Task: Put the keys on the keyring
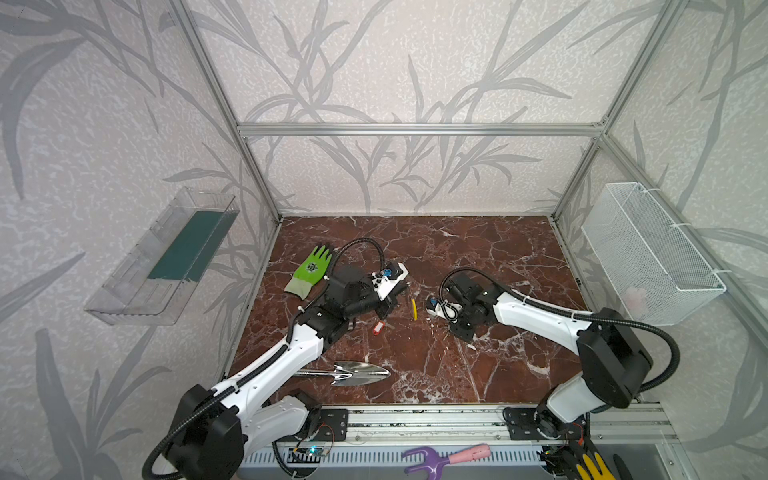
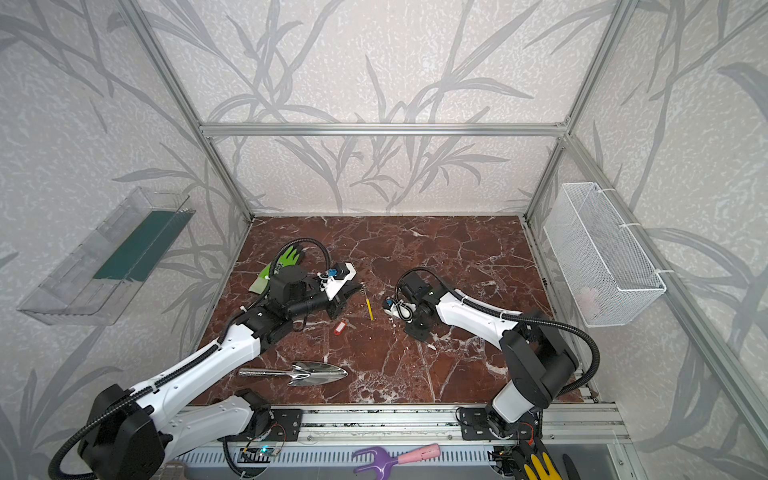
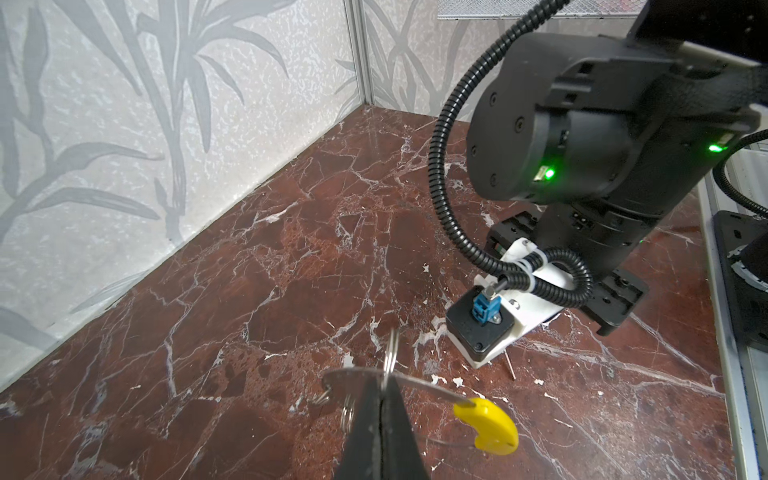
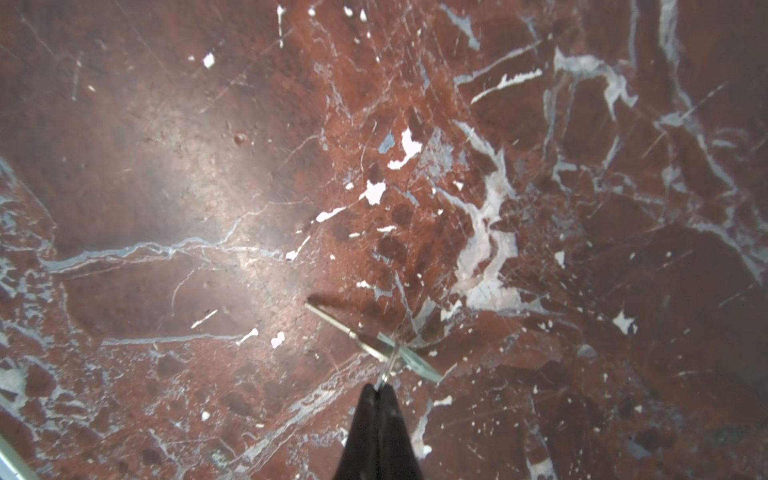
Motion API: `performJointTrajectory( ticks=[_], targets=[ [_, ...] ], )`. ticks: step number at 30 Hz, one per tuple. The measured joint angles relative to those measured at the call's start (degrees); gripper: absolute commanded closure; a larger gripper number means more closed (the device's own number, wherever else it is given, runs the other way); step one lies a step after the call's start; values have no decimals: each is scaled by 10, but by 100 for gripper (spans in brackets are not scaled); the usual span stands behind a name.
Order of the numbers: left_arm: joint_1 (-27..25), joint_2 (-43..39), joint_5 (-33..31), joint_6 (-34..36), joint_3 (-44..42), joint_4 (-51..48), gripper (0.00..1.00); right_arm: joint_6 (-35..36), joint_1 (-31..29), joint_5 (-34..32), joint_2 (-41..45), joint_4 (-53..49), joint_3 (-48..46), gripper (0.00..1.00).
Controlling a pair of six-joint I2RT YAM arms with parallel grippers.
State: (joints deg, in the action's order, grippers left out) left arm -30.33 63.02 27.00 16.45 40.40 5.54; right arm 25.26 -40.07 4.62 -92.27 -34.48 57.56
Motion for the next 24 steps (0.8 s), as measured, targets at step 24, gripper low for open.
performJointTrajectory(
  ticks=[24],
  targets=[
    [0, -2, -21, 0, -3, -8, 100, -13, 29, 59, -24, 120, -9, 69]
  ],
)
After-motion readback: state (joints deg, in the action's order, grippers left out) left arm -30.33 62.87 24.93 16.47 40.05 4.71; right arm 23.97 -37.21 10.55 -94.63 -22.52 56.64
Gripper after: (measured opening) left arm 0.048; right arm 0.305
